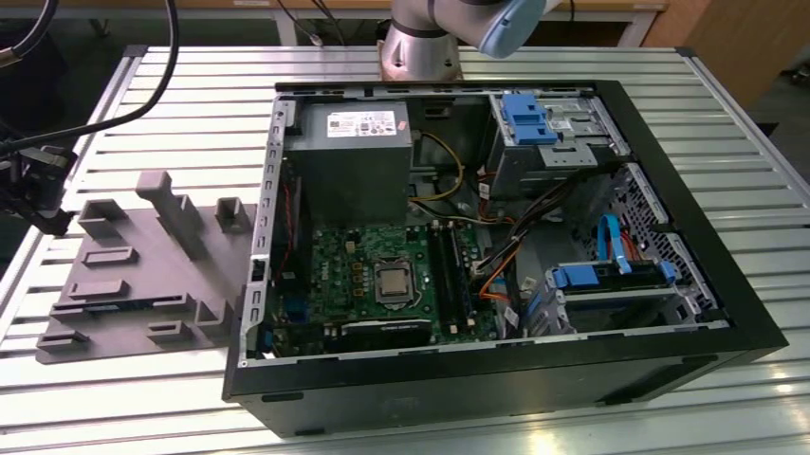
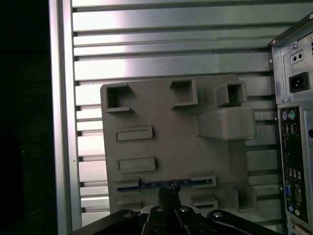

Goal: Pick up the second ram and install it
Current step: 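Pick up the second ram and move it above second insertion slot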

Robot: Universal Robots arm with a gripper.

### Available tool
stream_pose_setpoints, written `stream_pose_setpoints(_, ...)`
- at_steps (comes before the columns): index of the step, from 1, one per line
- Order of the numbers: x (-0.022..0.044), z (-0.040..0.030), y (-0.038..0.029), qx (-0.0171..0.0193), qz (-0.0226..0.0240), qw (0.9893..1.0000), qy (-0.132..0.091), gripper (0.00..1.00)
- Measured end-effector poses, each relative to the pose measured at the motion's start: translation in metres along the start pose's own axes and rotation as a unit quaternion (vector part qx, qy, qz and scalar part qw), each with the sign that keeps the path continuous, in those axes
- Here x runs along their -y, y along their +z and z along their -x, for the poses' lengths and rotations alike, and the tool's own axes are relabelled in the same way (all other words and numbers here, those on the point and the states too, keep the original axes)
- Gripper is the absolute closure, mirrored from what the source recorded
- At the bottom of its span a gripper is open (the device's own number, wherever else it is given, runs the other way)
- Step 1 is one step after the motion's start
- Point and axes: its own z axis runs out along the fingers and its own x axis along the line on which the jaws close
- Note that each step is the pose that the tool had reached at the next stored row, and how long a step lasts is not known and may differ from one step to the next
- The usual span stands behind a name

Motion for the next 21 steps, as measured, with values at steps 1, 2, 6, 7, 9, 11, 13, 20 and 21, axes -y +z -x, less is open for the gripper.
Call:
stream_pose_setpoints(1,0.0,0.0,0.0,0.0,0.0,1.0,0.0,0.89)
stream_pose_setpoints(2,0.0,0.0,0.0,0.0,0.0,1.0,0.0,0.89)
stream_pose_setpoints(6,0.0,-0.0001,0.0001,-0.0003,0.0002,1.0,-0.008,0.89)
stream_pose_setpoints(7,0.0,-0.0001,0.0,-0.0005,0.0003,0.9999,-0.011,0.89)
stream_pose_setpoints(9,0.0,-0.0003,0.0,-0.0009,0.0004,0.9998,-0.02,0.89)
stream_pose_setpoints(11,0.0,-0.0004,0.0,-0.0013,0.0007,0.9995,-0.031,0.89)
stream_pose_setpoints(13,0.0,-0.0004,0.0,-0.0019,0.0009,0.9991,-0.042,0.89)
stream_pose_setpoints(20,0.0001,-0.0008,0.0,-0.0036,0.0018,0.9966,-0.082,0.89)
stream_pose_setpoints(21,0.0001,-0.0009,0.0,-0.0039,0.0019,0.9961,-0.088,0.89)
